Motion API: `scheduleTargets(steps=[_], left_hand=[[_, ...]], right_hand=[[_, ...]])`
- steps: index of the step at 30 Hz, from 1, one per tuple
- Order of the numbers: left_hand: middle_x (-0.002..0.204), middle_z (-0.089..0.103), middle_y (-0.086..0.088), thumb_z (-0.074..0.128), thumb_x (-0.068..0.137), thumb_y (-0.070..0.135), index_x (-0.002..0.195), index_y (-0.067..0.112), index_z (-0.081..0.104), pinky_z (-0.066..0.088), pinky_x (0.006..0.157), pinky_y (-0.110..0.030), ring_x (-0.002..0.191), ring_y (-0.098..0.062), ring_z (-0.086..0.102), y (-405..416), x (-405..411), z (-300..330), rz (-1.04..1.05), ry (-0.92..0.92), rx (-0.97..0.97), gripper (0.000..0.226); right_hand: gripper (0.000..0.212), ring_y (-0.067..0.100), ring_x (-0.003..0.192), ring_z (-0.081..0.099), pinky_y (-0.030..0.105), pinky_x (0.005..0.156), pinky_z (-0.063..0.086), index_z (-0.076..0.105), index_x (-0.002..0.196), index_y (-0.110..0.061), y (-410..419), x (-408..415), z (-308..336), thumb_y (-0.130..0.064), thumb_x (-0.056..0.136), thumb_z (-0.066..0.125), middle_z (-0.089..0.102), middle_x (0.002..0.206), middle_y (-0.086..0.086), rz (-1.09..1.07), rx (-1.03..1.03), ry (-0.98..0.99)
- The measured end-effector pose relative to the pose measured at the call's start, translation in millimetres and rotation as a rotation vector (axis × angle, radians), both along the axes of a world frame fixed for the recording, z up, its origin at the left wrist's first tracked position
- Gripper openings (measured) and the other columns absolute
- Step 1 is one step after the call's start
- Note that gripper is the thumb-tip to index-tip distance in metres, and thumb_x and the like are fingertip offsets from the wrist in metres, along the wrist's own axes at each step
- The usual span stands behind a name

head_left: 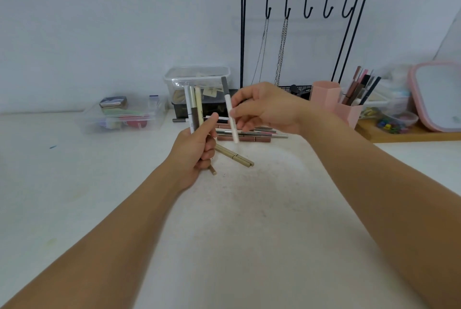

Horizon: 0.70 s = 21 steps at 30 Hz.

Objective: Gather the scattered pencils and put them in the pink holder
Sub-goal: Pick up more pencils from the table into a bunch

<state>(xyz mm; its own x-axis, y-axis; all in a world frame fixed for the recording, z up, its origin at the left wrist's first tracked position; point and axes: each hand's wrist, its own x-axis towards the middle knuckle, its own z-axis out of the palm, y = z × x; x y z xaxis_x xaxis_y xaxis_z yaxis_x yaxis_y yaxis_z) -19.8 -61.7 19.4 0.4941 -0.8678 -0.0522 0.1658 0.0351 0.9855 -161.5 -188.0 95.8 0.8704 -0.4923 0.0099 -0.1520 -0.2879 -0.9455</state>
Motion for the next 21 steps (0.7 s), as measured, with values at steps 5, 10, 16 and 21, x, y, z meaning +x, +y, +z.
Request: scheduleTargets(steps=[5,10,16,21], left_hand=[[0.056,0.039,0.003,0.065,0.075,0.071,0.075,0.021,0.054,0.019,0.033,-0.018,0.041,-0.008,0.027,-1.8,0.2,-0.9,-0.113,0.06,-0.039,0.052],[0.056,0.037,0.005,0.08,0.064,0.045,0.081,0.019,0.052,0.02,0.033,-0.016,0.042,-0.006,0.028,0.9,-2.3,-4.2,-0.164,-0.046,-0.108,0.042],[0.055,0.045,0.0,0.077,0.085,0.008,0.088,0.009,0.06,0.024,0.033,-0.017,0.041,-0.011,0.043,0.5,-4.1,-7.3,-0.11,-0.125,-0.087,0.018],[0.048,0.039,0.004,0.075,0.086,0.007,0.075,0.015,0.054,0.023,0.035,-0.019,0.039,-0.009,0.03,-1.9,-3.1,-7.0,0.004,-0.123,-0.09,0.025]], right_hand=[[0.021,0.019,0.071,0.071,0.024,0.068,0.061,0.064,0.109,0.007,18.0,18.8,-12.7,0.002,0.089,0.07,0.071,0.085,0.017,-0.027,0.106,-0.101],[0.014,0.012,0.069,0.069,0.025,0.07,0.059,0.067,0.099,-0.002,26.9,26.4,-23.8,0.0,0.087,0.073,0.071,0.08,0.007,-0.041,0.119,-0.132],[0.027,0.014,0.068,0.066,0.022,0.06,0.054,0.07,0.096,0.003,29.2,27.6,-30.4,-0.007,0.077,0.085,0.071,0.083,0.014,-0.064,-0.013,-0.094],[0.028,0.007,0.062,0.059,0.017,0.054,0.048,0.073,0.091,-0.002,29.1,27.4,-28.7,-0.018,0.074,0.089,0.066,0.073,0.004,-0.091,-0.145,-0.058]])
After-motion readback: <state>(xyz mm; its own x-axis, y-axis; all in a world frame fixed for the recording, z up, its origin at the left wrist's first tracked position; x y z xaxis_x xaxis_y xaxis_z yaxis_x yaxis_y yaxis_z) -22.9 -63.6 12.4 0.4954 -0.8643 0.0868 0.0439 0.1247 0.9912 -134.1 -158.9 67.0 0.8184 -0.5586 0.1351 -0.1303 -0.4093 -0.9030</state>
